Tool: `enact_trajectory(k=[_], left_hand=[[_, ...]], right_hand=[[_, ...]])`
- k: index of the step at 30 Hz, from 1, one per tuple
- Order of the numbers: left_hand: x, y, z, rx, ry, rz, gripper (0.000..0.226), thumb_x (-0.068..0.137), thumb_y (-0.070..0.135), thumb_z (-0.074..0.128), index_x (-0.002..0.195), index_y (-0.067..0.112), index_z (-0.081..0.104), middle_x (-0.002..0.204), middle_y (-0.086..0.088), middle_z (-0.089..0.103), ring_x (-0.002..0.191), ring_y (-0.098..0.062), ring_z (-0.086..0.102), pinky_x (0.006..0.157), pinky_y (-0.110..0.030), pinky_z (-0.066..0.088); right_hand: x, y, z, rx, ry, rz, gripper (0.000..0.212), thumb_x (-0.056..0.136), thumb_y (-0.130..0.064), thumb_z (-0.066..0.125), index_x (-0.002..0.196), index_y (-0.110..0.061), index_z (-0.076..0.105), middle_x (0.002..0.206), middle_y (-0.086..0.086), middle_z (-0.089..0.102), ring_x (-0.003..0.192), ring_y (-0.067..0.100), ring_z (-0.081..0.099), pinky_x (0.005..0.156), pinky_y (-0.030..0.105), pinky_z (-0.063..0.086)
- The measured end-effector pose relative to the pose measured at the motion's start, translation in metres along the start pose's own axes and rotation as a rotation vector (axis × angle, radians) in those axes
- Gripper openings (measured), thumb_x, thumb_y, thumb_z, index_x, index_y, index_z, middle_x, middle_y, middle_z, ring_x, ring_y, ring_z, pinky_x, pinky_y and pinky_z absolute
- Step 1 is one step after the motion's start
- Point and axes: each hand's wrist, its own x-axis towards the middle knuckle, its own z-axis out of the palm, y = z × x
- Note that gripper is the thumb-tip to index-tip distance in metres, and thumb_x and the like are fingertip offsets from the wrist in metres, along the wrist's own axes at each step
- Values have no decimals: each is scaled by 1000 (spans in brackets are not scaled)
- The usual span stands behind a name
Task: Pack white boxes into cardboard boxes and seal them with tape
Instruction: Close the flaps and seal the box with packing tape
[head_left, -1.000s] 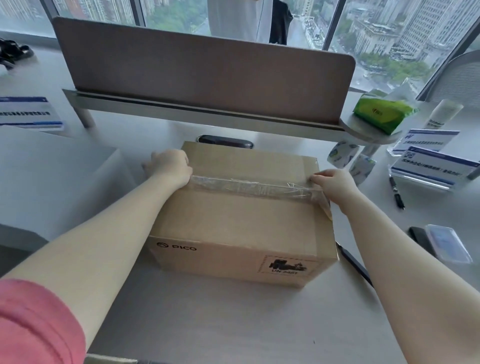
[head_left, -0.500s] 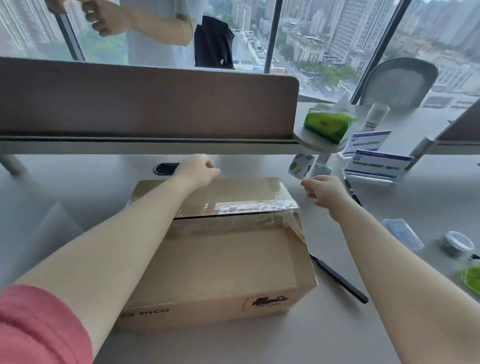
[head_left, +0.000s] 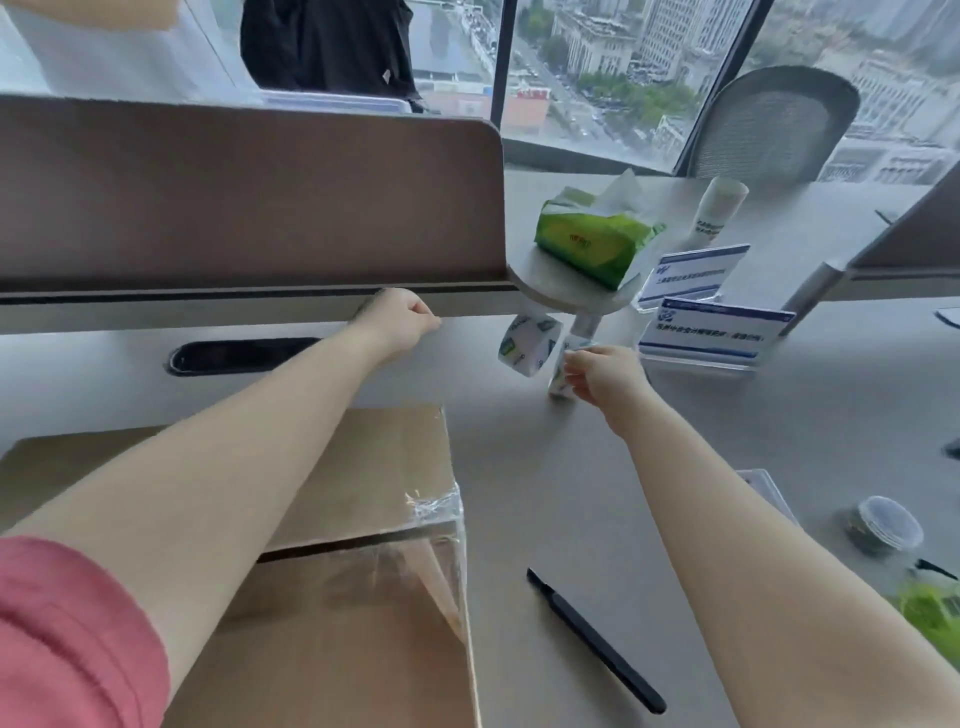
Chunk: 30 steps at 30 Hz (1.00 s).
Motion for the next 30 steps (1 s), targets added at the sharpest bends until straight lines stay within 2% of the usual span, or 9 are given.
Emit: enact_trajectory(k=[3,7,9,11,13,16,21,26,30], left_hand=[[33,10,26,-2,-3,-38,7,91,19,55,87,15,58,90,-2,54,89,-18,48,75,-25,34],[68,18,56,-35,-34,-82,23,90,16,55,67,22,52,72,4,52,86,-19,49,63,-24,36],[82,21,68,-65,-52,-97,18,90,16,54,72,20,53,78,2,54,89,-19,50,65,-24,37],[91,24,76,-92,-71,-98,5,92,19,52,91,17,57,95,-3,55,94,-19,51,76,-26,38],[99,26,82,-125,-72,-89,13,94,24,50,104,18,58,101,-6,54,96,-19,51,82,-28,38],[107,33,87,-223,-45,-68,28,98,29,43,114,14,60,102,-5,52,96,-18,47,81,-27,37],[111,44,90,-377,-109,-123,24,97,29,45,74,23,51,87,4,58,90,-18,52,65,-22,33],[111,54,93,-397,-123,-174,19,91,24,58,73,20,51,72,6,58,68,-8,52,71,-25,36],[113,68,95,-291,-72,-198,16,86,25,65,88,11,58,58,3,58,48,-3,52,50,-16,35]], right_hand=[[39,1,6,34,-60,27,22,88,-2,49,67,-9,52,61,7,43,55,16,37,58,25,33],[82,12,22,119,-78,111,24,88,-10,52,67,-16,45,61,1,39,55,13,33,53,23,28],[95,17,30,194,-87,167,4,89,-14,54,88,-11,52,65,1,42,59,13,39,61,25,38],[107,21,38,242,-94,212,25,89,-19,56,111,-8,54,81,7,57,75,19,54,73,29,46],[115,20,43,269,-66,225,37,90,-25,57,121,-5,53,109,14,62,100,29,59,91,37,48],[120,19,46,272,-59,208,33,92,-26,54,118,-7,53,112,14,60,99,29,57,95,40,47],[116,24,43,420,-193,189,16,96,-14,48,102,-1,54,120,23,58,95,29,56,95,42,48],[109,20,37,417,-234,170,35,97,-13,45,125,6,47,108,20,58,92,28,55,90,42,47],[105,18,35,368,-242,152,32,97,-15,45,122,5,49,124,25,57,95,29,56,95,45,47]])
